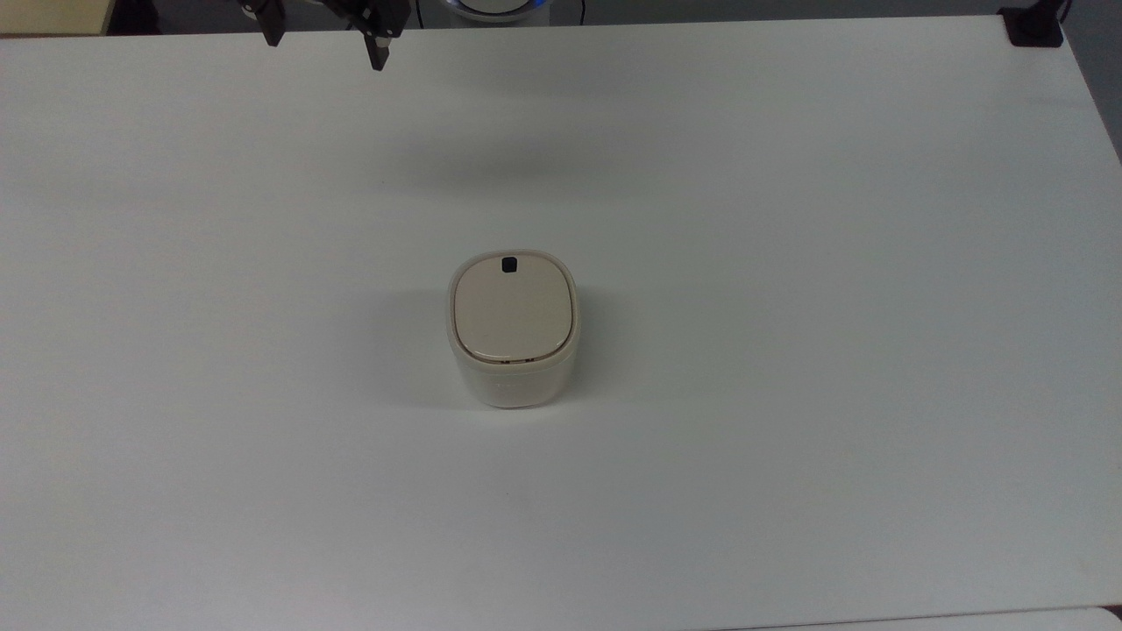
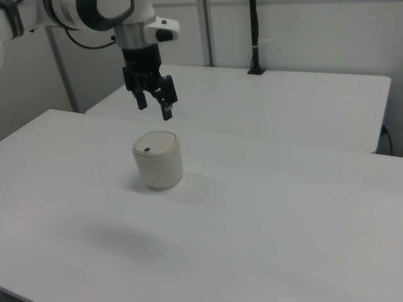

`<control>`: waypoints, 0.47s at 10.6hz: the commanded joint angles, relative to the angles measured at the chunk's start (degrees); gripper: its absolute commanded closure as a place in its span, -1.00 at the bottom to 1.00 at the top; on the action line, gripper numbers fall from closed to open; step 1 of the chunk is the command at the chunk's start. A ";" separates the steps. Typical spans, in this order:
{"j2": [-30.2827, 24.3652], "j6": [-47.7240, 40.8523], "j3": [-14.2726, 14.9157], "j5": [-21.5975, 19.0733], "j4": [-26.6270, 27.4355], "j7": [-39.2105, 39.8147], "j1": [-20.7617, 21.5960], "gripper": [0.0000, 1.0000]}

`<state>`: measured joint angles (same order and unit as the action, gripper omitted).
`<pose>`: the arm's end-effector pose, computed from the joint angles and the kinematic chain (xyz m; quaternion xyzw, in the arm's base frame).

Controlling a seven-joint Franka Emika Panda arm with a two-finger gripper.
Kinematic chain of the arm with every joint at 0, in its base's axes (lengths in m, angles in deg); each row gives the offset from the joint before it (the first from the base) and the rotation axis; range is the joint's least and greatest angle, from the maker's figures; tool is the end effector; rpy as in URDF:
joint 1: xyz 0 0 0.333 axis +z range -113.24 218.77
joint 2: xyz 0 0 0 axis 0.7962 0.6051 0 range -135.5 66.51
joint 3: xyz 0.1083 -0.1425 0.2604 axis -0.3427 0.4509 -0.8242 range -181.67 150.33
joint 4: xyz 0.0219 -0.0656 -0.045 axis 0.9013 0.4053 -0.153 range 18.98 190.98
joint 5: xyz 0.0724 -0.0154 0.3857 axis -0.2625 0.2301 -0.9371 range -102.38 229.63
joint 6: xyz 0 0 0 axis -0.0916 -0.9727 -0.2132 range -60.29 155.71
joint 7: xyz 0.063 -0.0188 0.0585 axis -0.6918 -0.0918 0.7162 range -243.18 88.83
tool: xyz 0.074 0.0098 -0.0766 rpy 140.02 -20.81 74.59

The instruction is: Open the trash bin

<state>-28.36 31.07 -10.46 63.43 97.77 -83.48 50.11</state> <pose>0.5837 -0.0772 0.6235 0.9923 -0.1231 0.0126 0.0033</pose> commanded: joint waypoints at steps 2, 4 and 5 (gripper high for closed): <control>-1.74 1.31 0.15 0.37 1.76 -0.28 -0.51 -1.00; -1.74 1.23 -0.03 0.37 1.85 -0.20 -0.42 -1.00; -1.65 1.14 -0.12 0.37 1.85 -0.20 -0.25 -1.00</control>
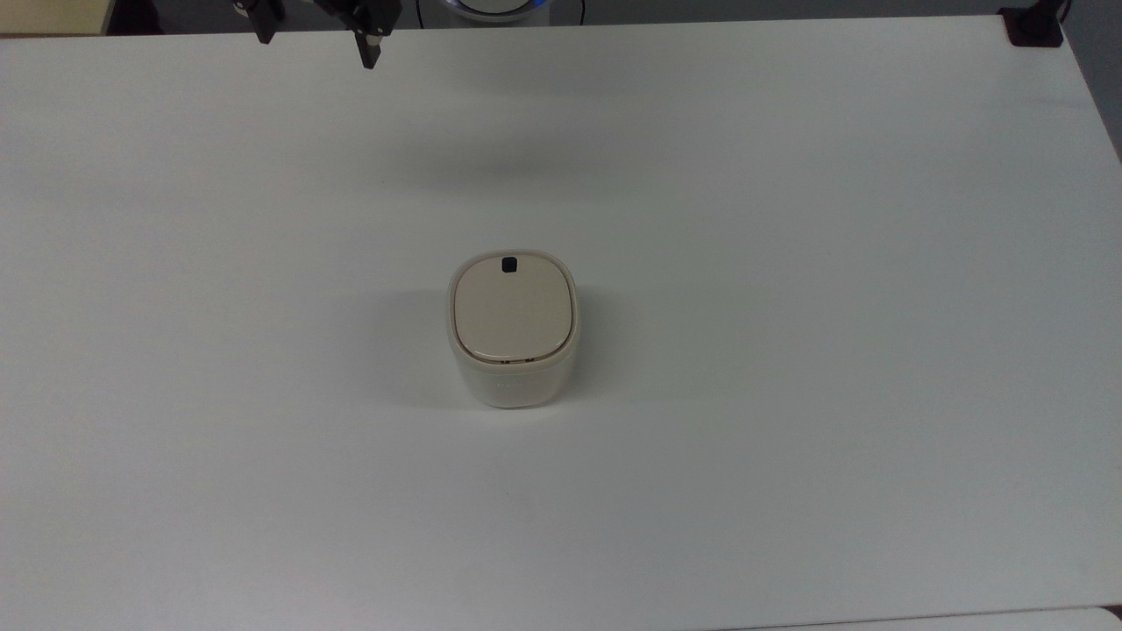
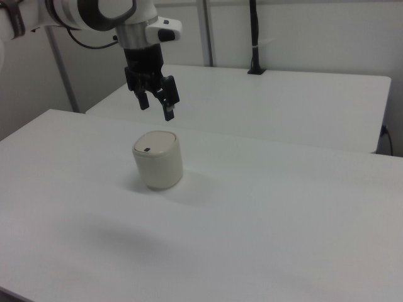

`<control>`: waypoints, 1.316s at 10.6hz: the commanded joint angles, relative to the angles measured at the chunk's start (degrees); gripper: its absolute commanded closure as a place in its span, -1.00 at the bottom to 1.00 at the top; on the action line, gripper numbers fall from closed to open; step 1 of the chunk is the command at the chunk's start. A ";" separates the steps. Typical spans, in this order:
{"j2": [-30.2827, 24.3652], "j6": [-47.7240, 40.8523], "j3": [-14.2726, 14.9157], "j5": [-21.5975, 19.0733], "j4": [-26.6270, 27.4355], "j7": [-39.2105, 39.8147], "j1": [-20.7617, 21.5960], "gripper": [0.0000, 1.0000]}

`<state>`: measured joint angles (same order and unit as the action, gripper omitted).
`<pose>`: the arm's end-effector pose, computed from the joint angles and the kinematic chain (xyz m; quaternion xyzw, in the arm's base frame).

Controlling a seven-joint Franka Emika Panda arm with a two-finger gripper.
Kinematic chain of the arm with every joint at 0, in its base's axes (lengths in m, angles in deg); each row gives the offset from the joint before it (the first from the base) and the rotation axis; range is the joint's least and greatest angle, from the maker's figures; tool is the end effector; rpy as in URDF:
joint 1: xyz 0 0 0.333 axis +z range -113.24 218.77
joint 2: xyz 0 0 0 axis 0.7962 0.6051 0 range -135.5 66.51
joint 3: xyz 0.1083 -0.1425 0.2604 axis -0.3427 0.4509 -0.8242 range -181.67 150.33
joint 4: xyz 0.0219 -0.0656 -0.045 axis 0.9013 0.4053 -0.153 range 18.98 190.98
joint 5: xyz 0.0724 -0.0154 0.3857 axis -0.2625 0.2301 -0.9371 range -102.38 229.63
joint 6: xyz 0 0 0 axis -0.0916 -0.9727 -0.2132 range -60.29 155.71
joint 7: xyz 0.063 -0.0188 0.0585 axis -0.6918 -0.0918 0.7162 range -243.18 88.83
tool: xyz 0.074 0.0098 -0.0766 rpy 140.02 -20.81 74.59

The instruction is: Open the trash bin

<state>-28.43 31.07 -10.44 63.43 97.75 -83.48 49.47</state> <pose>0.5824 -0.0839 0.6244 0.9916 -0.1288 0.0134 0.0033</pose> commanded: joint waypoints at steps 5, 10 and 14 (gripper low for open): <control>-1.58 0.61 -0.58 -1.91 1.86 -1.16 0.84 -1.00; -0.62 1.31 -0.84 -3.41 1.86 -1.34 1.01 -1.00; 0.00 1.40 -0.93 -3.59 1.86 -1.25 1.80 -1.00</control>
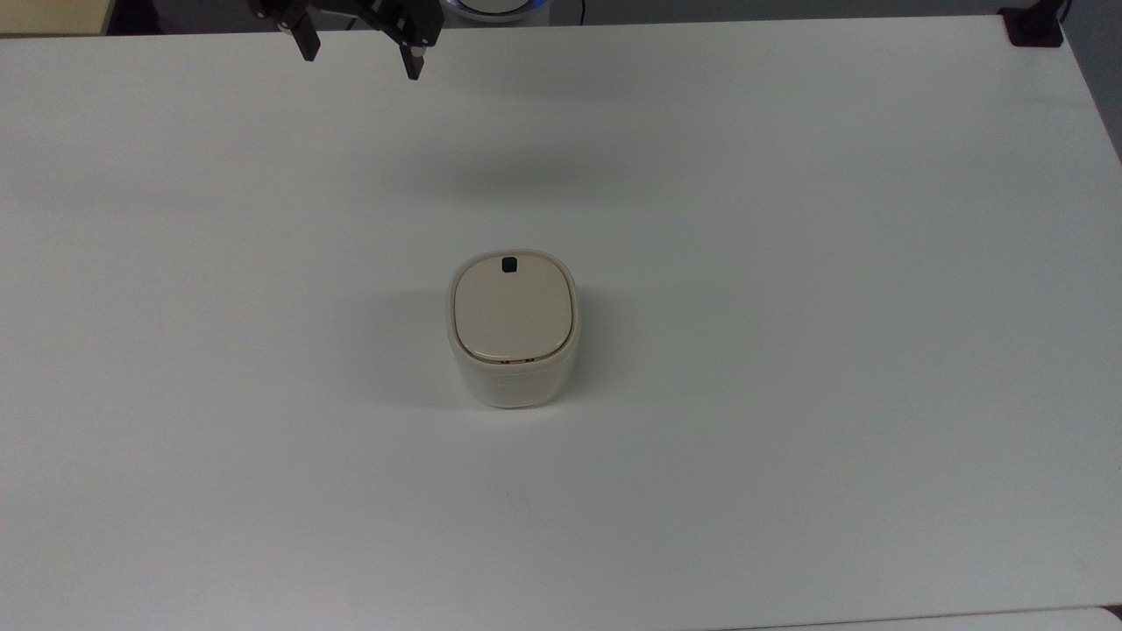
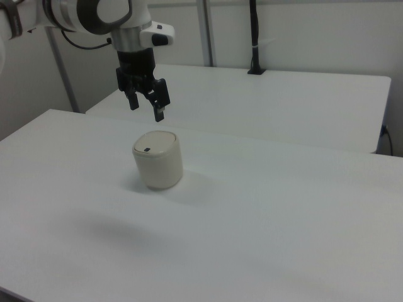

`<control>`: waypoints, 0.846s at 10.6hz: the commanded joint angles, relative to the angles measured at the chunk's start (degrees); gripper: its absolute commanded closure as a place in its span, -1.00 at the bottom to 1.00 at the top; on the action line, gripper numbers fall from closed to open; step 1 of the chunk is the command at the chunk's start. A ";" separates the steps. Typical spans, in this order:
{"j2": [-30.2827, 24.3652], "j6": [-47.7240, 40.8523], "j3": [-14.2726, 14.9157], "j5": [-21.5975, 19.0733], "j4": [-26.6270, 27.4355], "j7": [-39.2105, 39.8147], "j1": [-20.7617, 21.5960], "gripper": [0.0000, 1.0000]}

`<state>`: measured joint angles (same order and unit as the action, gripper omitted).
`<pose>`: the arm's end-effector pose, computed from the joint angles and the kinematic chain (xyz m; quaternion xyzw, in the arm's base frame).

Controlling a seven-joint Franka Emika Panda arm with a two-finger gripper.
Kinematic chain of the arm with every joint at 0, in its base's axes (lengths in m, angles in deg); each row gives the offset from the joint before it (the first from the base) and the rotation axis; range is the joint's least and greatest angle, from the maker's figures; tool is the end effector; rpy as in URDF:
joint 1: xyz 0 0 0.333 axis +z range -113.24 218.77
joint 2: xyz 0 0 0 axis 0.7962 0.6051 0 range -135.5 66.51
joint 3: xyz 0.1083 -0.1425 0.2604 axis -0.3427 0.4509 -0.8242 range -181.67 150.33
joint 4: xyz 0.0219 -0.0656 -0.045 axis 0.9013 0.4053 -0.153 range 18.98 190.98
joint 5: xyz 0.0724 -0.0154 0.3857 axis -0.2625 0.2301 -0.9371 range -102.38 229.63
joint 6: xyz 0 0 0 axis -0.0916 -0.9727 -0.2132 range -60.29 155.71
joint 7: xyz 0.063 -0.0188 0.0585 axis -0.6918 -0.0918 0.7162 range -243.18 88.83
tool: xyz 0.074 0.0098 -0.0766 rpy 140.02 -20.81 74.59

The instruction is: Open the trash bin

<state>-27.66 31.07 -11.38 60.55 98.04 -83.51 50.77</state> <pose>0.5895 -0.0564 0.6141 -0.9937 0.1097 -0.0041 0.0224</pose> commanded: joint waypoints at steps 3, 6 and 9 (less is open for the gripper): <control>0.54 1.48 0.01 -1.14 1.57 -0.95 0.50 -0.84; 1.68 5.59 0.19 -7.56 1.57 -0.34 0.06 0.41; 2.03 8.33 0.10 -7.65 1.57 1.49 0.15 0.65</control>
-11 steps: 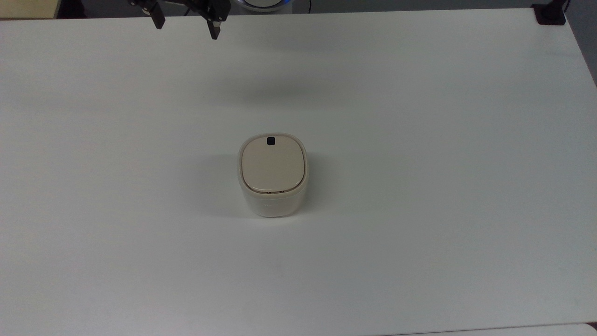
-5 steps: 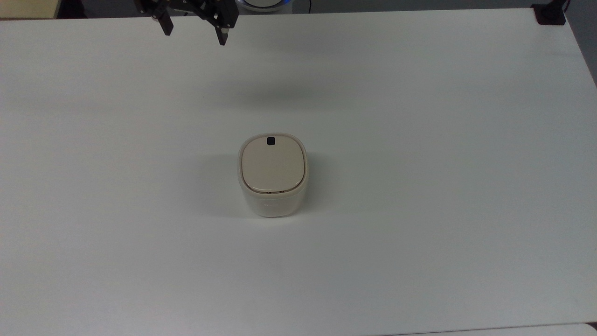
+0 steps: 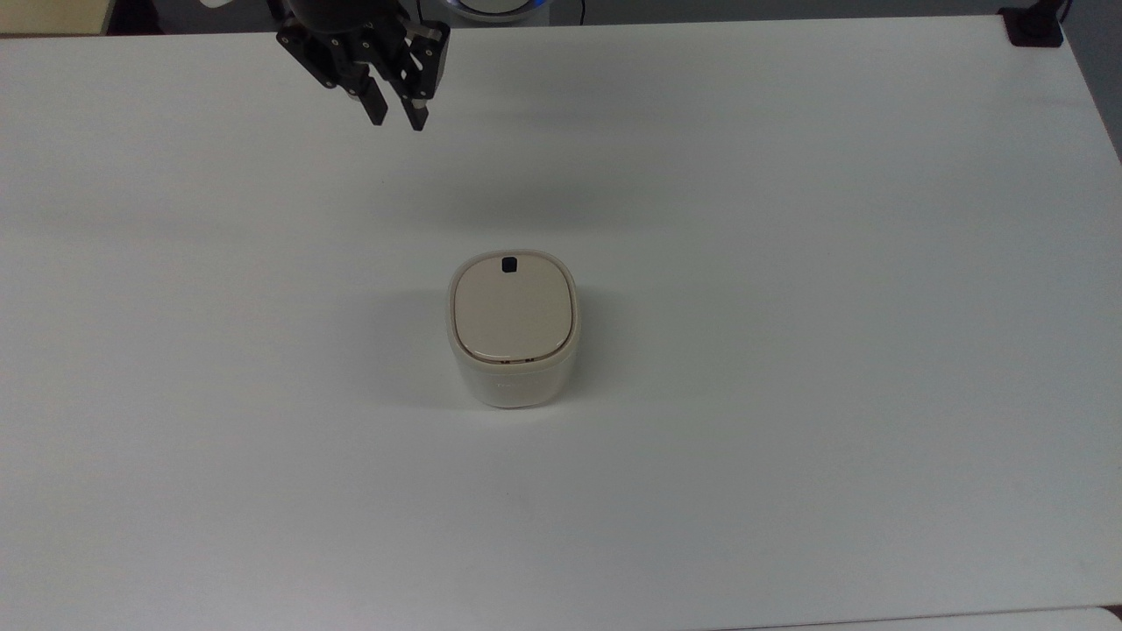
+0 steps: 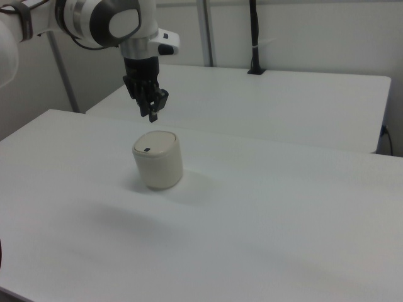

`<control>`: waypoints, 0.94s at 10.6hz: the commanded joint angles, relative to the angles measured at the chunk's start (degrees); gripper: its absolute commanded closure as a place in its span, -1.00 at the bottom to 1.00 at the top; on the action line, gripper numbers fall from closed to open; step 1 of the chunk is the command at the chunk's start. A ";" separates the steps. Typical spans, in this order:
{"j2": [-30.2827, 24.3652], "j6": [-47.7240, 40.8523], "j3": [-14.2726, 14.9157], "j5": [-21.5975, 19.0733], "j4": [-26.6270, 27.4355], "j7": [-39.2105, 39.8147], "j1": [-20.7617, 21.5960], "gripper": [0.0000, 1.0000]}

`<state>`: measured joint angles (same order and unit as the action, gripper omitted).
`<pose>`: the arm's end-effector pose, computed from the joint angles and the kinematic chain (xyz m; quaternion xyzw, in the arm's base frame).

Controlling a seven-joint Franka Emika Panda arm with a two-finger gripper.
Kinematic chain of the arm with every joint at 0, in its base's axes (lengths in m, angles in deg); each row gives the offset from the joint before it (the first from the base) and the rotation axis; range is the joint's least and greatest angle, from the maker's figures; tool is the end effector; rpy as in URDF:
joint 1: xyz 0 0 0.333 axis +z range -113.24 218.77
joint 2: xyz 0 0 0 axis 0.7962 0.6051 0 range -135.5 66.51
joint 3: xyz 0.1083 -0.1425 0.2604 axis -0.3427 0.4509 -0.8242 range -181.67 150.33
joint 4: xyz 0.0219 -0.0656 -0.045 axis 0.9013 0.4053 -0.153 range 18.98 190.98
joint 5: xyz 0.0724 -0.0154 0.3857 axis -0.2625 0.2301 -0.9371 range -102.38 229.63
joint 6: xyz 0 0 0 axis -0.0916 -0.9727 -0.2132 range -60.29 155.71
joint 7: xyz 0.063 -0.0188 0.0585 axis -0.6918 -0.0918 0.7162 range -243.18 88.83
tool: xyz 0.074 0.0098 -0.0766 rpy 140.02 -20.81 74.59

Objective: Open the trash bin
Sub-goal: 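Move the gripper over the bin and lower it onto the lid tab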

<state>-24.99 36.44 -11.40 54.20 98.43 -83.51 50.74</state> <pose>0.6128 -0.0477 0.5924 -0.9901 0.1152 -0.0242 0.0759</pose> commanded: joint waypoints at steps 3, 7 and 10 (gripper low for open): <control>1.57 8.76 0.04 -0.77 1.19 2.38 1.58 0.89; 6.48 11.22 0.13 1.16 1.19 3.43 5.10 0.93; 9.21 11.40 0.13 3.00 1.19 3.44 6.68 0.95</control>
<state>-16.78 46.45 -11.56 55.48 98.62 -81.28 56.18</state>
